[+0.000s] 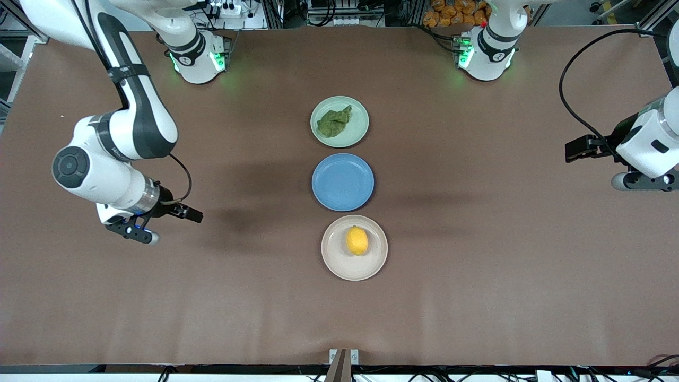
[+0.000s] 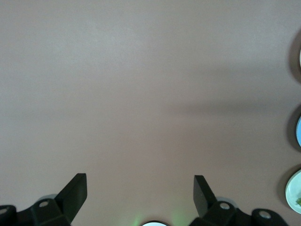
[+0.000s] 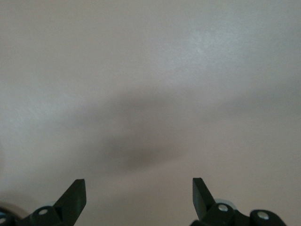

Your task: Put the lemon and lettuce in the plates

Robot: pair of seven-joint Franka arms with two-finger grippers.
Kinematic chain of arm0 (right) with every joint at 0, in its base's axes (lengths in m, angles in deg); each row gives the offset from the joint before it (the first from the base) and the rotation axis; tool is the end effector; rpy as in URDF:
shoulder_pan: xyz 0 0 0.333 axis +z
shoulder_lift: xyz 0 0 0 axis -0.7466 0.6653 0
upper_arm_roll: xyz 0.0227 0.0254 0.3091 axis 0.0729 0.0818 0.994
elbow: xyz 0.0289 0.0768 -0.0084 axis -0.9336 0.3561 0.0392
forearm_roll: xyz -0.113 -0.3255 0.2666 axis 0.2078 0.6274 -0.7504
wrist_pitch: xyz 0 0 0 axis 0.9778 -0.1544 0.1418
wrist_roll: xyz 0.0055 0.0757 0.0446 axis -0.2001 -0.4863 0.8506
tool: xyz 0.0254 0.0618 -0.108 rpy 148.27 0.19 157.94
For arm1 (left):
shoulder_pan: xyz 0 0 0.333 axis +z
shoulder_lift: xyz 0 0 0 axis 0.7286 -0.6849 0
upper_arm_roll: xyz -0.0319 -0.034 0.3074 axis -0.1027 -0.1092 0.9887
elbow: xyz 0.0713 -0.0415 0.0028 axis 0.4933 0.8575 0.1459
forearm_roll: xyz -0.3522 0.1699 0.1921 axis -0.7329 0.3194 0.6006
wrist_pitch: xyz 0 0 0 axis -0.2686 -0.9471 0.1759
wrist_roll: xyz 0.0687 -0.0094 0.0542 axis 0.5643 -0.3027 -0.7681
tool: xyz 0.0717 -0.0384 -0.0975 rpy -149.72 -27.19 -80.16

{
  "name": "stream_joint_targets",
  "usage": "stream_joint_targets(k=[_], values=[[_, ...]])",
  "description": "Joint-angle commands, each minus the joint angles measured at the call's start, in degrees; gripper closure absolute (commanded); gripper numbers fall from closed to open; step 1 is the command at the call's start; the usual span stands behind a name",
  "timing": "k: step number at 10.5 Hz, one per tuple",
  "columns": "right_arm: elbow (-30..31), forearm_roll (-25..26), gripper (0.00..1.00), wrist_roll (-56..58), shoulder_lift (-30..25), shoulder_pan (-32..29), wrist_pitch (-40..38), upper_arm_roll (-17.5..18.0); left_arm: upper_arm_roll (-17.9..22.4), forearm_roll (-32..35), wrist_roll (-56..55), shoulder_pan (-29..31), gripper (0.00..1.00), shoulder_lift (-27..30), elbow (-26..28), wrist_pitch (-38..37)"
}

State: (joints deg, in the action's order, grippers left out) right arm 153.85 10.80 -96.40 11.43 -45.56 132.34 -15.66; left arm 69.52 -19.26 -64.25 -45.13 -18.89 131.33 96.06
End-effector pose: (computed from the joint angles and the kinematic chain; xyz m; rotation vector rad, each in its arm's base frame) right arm 0.6498 0.0948 0.3020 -3.0195 0.4411 0.0890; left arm 0.6319 -0.0466 0.5618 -3.0750 0.0422 0.2221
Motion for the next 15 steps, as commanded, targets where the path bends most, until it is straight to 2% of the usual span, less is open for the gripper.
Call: stream_joint_targets(k=[1,3,8,9,13,15], values=[[3.4,4.9,0.0,2.3,-4.3,-0.6,-2.9,1.0,-0.3,-1.2,0.6,1.0,0.0,2.4,2.2,0.2],[3.9,6.5,0.0,2.8,-6.8,-0.8,-6.8,0.9,-0.2,-1.9,0.7,1.1,0.0,2.7,2.1,0.2],[15.8,6.6,0.0,5.5,-15.9,-1.2,-6.7,1.5,-0.2,-4.0,0.4,1.0,0.0,1.3,1.7,1.2],[17.2,6.5,0.0,5.5,-17.3,-1.2,-6.3,2.7,-0.2,-4.0,0.4,0.9,0.0,1.3,1.8,1.2],[16.5,6.4,0.0,9.1,-21.1,-4.3,-7.8,2.9,-0.2,-3.9,0.4,0.6,0.0,0.9,1.7,2.3],[10.8,6.2,0.0,12.5,-21.1,-6.2,-13.4,2.5,-0.2,-3.5,0.3,0.6,0.0,0.8,1.7,2.3]])
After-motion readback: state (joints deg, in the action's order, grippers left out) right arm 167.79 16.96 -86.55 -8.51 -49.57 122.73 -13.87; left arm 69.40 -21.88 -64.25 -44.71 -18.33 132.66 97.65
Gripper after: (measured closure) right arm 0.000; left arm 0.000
